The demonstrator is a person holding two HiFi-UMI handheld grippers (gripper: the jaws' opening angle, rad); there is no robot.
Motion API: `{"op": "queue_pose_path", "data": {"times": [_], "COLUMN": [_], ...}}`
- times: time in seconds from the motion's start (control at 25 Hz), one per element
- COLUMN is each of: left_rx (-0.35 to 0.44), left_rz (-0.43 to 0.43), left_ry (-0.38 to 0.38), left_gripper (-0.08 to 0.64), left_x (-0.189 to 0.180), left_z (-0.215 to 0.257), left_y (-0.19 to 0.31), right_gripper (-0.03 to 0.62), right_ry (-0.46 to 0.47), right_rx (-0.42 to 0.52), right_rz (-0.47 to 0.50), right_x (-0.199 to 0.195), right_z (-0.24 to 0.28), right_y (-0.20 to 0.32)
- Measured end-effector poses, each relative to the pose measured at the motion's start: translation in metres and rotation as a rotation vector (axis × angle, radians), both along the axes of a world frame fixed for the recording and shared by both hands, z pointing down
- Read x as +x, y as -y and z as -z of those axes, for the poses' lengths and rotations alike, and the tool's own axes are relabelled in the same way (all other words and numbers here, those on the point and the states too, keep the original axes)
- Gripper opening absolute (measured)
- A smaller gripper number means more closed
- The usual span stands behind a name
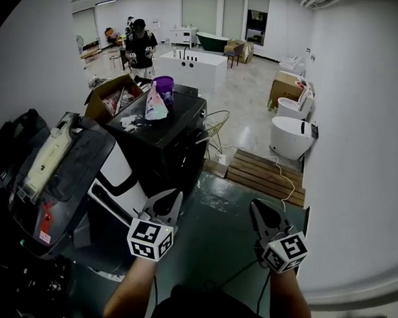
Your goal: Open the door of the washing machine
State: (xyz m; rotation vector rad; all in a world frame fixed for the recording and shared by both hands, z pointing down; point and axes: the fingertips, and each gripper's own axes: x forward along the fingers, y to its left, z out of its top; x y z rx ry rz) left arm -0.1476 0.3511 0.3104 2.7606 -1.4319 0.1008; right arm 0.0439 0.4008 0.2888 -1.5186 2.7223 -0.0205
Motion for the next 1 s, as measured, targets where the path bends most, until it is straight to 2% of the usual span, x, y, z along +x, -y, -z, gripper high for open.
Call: {"op": "queue_pose_path", "data": {"times": [0.08, 0.32, 0.44, 0.6, 0.76, 1.0], "left_rx": [0.001, -0.011, -0.027, -0.040, -0.066, -0.094], "left_rz": [-0.005, -0.031, -0.052, -0.062, -0.070, -0.117], "left_ry": [-0.009, -0.016, -0.015, -0.008, -0.005, 0.000], "left_gripper": [0.023, 0.037, 0.132, 0.195, 0.264, 0.391], "left_x": [0.003, 0.010, 0.016, 0.022, 0.031, 0.060], "left_z": [0.001, 0.000, -0.004, -0.010, -0.016, -0.022], "left_y": [-0.001, -0.006, -0.010, -0.012, -0.014, -0.024], "right_gripper": [0.033, 0.132, 0.185, 0.235, 0.352, 0.447], "right_ry": [0.017, 0.036, 0.036, 0.050, 0.071, 0.062], "right_rx": [-0.012, -0.052, -0.071, -0.074, -0.085, -0.121], "right_rz": [0.005, 0.019, 0.025, 0.053, 0.101, 0.139], "right_x": [0.001, 0.003, 0.004, 0.005, 0.005, 0.013], "right_z": [-0.001, -0.008, -0.013, -0.015, -0.015, -0.023], "right_y": [0.000, -0.002, -0.004, -0.006, -0.009, -0.015]}}
